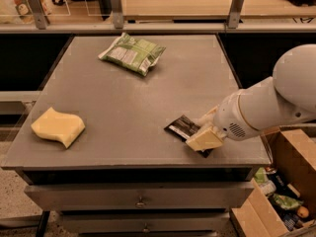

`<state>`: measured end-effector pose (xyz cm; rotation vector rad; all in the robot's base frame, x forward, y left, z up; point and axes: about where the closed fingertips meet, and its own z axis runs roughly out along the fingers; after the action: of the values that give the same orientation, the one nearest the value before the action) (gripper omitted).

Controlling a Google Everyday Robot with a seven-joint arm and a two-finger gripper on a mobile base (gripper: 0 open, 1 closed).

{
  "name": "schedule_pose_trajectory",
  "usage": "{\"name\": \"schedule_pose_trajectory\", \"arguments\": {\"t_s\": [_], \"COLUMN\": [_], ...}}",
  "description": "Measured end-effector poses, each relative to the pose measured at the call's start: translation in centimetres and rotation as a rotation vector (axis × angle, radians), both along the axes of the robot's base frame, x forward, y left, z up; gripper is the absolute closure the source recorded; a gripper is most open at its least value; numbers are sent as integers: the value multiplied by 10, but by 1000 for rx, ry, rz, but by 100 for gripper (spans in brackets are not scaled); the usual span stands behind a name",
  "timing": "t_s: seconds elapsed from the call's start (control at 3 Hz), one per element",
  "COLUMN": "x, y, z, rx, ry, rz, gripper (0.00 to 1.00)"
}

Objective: Move rxbar chocolate near green jalapeno chip bag

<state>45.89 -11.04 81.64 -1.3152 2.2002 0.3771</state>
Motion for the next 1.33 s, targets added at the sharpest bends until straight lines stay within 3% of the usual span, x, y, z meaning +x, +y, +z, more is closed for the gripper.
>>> {"name": "schedule_pose_trajectory", "arguments": {"t_s": [0.33,0.67,1.33], "x": [0,6,54], "y": [0,6,23], "z": [0,8,40], "rx": [0,11,45], "ry": [0,-33,-119], "rz": [0,20,87], "gripper": [100,100,100]}}
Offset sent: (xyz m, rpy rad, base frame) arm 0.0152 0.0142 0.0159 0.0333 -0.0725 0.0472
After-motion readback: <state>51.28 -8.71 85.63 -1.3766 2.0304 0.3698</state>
